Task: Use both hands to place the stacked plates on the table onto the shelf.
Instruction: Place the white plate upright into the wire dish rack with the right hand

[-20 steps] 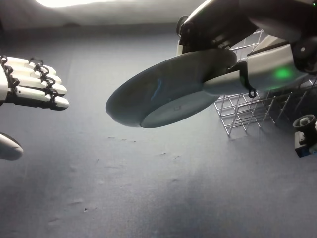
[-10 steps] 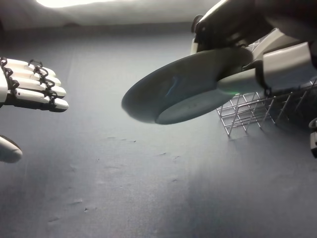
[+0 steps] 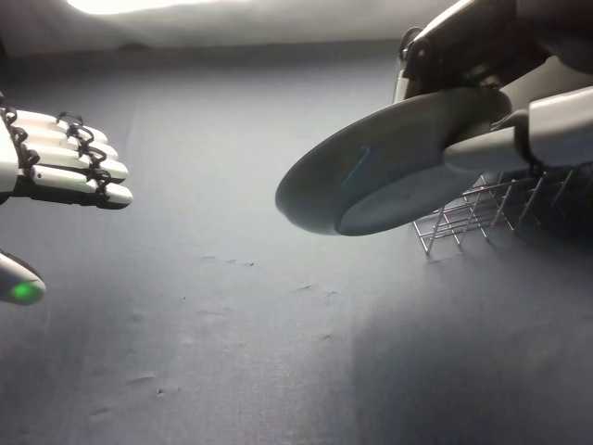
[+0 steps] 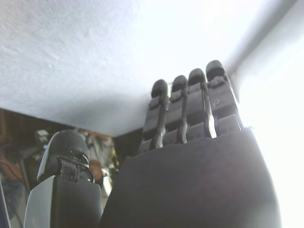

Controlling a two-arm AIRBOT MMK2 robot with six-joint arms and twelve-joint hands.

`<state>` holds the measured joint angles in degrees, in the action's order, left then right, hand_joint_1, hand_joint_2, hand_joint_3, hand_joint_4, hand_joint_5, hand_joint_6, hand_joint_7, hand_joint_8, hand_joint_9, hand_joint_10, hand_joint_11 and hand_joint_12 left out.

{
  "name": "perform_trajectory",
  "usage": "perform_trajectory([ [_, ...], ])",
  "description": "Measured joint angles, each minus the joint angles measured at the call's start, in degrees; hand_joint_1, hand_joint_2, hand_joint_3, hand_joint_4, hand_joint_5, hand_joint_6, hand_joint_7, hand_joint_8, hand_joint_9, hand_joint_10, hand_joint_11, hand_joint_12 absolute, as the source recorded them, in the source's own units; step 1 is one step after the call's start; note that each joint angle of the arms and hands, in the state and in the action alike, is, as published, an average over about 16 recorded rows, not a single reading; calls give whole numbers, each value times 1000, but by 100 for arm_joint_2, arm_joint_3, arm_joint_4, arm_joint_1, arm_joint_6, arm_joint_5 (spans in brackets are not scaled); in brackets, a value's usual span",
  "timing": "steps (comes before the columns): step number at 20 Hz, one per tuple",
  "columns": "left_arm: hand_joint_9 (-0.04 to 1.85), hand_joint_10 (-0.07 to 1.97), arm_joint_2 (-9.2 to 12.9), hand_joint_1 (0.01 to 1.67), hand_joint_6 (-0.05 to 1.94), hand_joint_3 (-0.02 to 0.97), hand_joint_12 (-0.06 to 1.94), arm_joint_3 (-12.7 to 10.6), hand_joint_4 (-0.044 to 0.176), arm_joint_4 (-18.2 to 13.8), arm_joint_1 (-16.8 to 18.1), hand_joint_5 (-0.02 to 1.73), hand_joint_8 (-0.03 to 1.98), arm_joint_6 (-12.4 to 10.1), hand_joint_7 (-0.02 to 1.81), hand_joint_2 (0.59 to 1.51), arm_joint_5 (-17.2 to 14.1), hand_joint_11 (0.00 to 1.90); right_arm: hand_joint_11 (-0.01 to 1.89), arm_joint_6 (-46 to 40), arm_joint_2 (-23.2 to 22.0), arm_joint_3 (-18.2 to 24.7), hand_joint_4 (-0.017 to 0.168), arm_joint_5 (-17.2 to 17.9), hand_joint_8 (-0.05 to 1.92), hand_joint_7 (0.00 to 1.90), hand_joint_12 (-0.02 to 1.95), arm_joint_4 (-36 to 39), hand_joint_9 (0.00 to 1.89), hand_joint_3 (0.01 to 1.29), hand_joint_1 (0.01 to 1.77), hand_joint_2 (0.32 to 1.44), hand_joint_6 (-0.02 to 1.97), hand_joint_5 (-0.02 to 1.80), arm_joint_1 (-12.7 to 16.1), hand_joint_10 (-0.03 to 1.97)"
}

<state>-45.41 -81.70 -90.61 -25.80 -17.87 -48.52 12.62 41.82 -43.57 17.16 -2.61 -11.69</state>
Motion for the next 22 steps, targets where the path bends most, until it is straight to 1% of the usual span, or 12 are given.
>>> perform_trajectory([
  [12,26,11,-13,15,20,3,15,9,0,1,31,115,1,0,52,1165,1,19,874,10,-179,-273,-9,141,995,970,1229,-3,951,13,1430,1046,796,870,-187,1175],
  [16,27,11,-13,15,20,3,15,14,0,1,40,119,1,0,56,1167,1,19,871,10,-270,-352,-9,187,993,972,1230,-1,954,13,1429,1046,770,879,-310,1159],
  [22,26,12,-13,15,20,4,15,19,0,0,45,122,1,0,63,1168,2,19,863,16,-376,-535,-9,272,1011,963,1227,2,946,13,1429,1047,792,875,-535,1159],
])
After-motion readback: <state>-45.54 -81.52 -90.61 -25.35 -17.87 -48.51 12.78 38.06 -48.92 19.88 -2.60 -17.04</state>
